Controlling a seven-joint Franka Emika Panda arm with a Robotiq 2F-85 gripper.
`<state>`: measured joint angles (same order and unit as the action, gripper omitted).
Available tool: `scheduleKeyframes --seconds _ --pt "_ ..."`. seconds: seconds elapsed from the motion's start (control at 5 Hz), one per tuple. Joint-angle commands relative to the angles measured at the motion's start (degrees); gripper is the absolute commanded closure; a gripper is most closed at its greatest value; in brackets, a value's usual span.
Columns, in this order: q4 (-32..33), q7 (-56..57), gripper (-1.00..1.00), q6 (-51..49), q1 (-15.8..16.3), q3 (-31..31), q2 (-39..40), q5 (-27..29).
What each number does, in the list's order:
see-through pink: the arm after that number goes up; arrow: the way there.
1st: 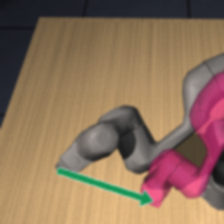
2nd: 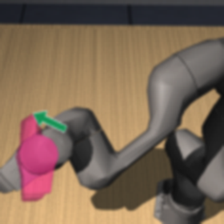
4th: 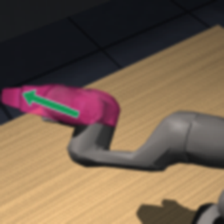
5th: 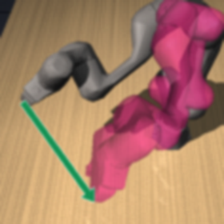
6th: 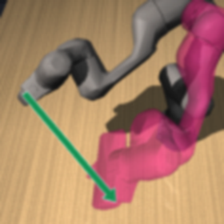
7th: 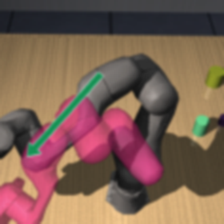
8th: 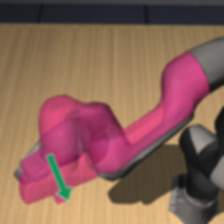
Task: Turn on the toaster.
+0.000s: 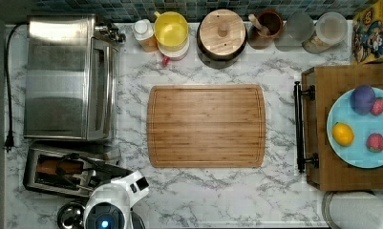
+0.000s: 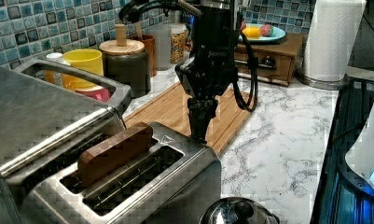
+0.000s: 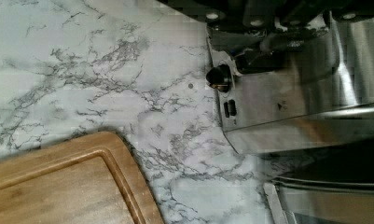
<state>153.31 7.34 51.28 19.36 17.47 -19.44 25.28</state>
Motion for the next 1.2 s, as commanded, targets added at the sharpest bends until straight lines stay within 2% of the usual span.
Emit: scheduleKeyframes --seconds 0.2,0.4,0.6,0.8,1.2 --pt "-4.2 -0.8 1.00 0.2 -0.5 0.3 7.0 -1.0" --pt "-3.6 0.9 1.00 0.2 0.6 0.7 10.3 -0.1" --pt "1.5 3.1 1.00 6.0 2.2 1.8 15.3 3.2" --pt "8.7 7.6 1.00 4.3 3.4 1.7 13.5 8.3" --pt "8.7 7.5 1.00 4.4 4.0 1.1 13.5 8.1"
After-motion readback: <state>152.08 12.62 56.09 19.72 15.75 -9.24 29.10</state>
